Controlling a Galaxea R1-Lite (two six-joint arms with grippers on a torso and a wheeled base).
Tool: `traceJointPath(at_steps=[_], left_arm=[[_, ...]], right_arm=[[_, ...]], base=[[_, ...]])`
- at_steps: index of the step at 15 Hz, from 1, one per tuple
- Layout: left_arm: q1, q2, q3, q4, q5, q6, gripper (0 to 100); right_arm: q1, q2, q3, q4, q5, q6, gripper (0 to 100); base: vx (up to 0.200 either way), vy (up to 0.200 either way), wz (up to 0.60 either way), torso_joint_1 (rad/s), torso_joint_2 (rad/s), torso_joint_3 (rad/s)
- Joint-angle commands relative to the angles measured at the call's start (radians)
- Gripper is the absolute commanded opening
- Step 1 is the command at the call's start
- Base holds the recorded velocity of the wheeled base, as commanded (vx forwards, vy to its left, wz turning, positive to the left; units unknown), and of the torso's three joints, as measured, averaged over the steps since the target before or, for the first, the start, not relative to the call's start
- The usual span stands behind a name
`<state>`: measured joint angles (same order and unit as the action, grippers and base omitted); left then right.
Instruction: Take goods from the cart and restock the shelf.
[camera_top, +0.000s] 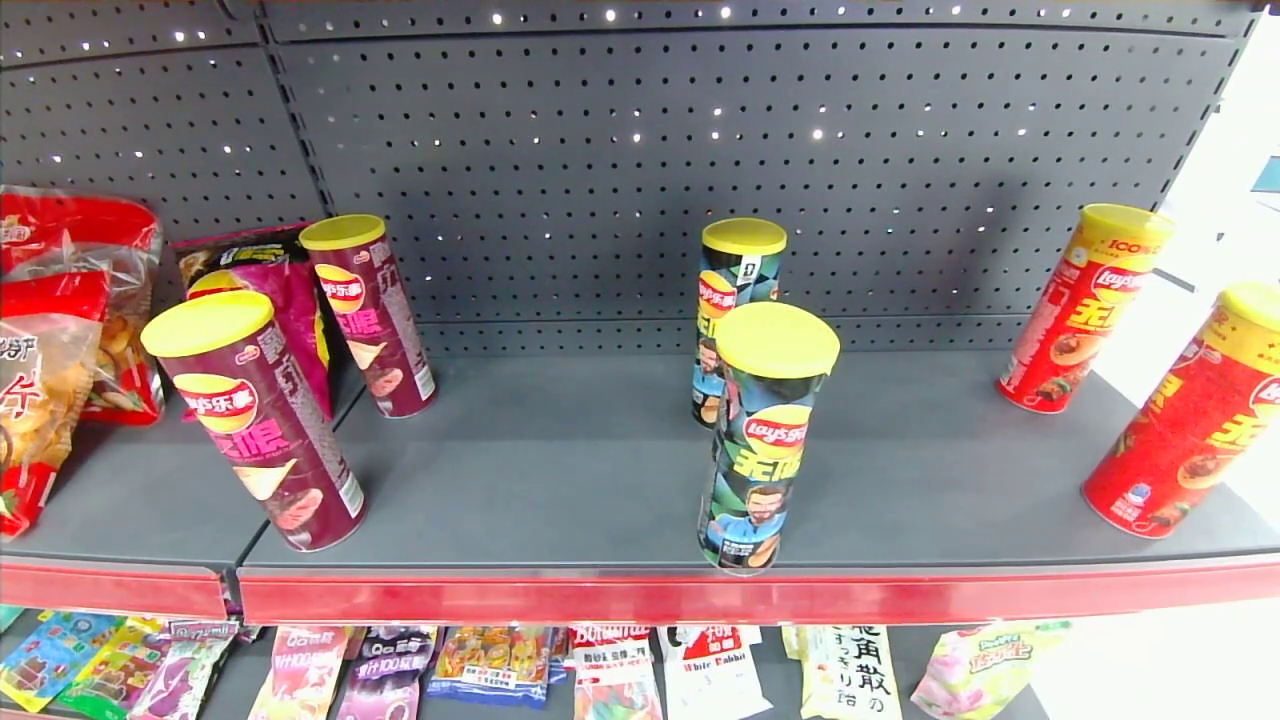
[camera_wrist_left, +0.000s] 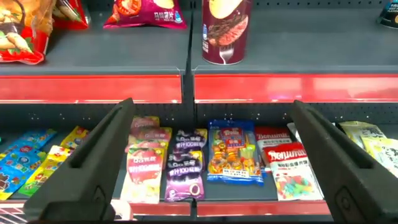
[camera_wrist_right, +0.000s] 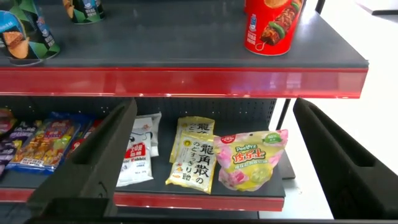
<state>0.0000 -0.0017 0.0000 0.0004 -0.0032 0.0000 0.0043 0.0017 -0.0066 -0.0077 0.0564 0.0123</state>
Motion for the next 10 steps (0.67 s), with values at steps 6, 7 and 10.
traceJointPath(at_steps=[6,7,10], left_arm=[[0.000,0.002,0.000,0.000,0.000,0.000,100],[0.000,0.002,0.000,0.000,0.000,0.000,100],[0.000,0.002,0.000,0.000,0.000,0.000,100]], right_arm=[[0.244,0.547,-0.464,-0.035,0.353,0.095,100],[0.306,0.615,-0.501,-0.038,0.370,0.097,100],[0.416,0.860,-0.530,-0.192,0.382,0.112,100]], base=[[0.000,0.000,0.00,0.000,0.00,0.000],[0.000,0.000,0.00,0.000,0.00,0.000],[0.000,0.000,0.00,0.000,0.00,0.000]])
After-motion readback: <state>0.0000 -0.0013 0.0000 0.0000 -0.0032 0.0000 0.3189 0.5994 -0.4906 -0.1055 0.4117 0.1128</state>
